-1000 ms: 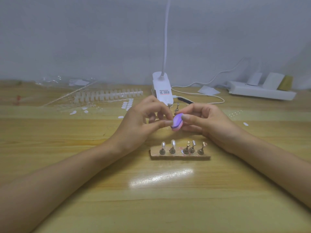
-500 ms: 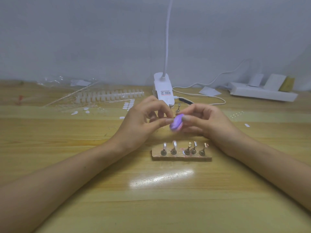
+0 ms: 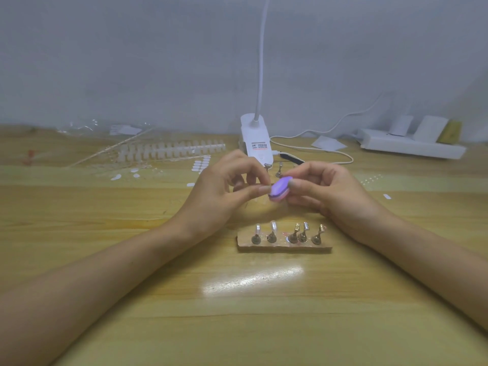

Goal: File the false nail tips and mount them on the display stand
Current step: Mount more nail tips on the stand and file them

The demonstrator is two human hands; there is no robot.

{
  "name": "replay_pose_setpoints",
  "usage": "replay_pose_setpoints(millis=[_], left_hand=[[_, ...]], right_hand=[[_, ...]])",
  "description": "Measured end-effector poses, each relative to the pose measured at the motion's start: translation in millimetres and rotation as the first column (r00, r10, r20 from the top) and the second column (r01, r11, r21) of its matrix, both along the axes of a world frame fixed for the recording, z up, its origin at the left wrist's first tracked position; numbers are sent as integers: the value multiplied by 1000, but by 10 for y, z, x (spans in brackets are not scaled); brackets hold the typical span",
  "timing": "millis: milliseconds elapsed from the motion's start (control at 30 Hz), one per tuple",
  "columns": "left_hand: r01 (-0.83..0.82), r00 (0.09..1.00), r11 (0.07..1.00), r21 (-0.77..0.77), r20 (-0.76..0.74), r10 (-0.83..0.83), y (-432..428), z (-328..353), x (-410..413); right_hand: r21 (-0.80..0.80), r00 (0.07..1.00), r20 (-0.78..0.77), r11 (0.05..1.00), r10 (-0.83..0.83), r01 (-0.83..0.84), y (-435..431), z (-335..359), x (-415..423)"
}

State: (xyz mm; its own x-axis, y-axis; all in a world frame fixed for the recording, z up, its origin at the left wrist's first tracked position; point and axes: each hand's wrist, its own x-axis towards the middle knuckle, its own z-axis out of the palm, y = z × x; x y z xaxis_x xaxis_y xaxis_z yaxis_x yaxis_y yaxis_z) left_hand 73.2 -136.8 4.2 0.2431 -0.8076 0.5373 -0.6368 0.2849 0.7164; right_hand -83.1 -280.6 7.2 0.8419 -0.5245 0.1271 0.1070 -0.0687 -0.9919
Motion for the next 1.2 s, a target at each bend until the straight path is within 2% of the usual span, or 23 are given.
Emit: replay_pose_setpoints(millis=[133, 267, 400, 500, 600, 733, 833, 933, 1067, 1167, 1200], left_hand=[[-7, 1000, 1000, 4, -6, 7, 1, 1, -3], [-19, 1000, 1000, 7, -5, 19, -9, 9, -2], [-10, 999, 1000, 11, -34, 11, -1, 15, -7], [-20, 1000, 1000, 1, -15, 20, -3, 21, -9], [-17, 1000, 1000, -2, -11, 17, -1, 21, -11], [-14, 1000, 1000, 8, -3, 14, -5, 15, -11], [-10, 1000, 1000, 2, -3, 10, -4, 9, -3], [-21, 1000, 1000, 4, 5, 21, -8, 8, -3], [-11, 1000, 1000, 1, 2, 11, -6, 14, -5], [-19, 1000, 1000, 2, 21, 18, -5, 10, -5], [-23, 999, 1000, 1, 25, 23, -8, 10, -4]], right_hand=[[18, 999, -16, 999, 39, -39, -9, 17, -1], [-69, 995, -46, 994, 87, -90, 37, 2, 2], [-11, 1000, 6, 1000, -1, 1, 26, 7, -6], [-66, 993, -54, 992, 106, -109, 50, 13, -11], [-2, 1000, 0, 1000, 16, -16, 36, 21, -7], [-80, 996, -44, 994, 77, -80, 52, 0, -1], [12, 1000, 27, 1000, -15, 15, 23, 3, 0], [-86, 995, -49, 992, 87, -91, 52, 9, -10], [13, 999, 40, 1000, -16, 15, 27, 6, -4], [-120, 995, -68, 989, 73, -81, 58, 6, -8], [-109, 997, -49, 992, 62, -67, 63, 2, -7]])
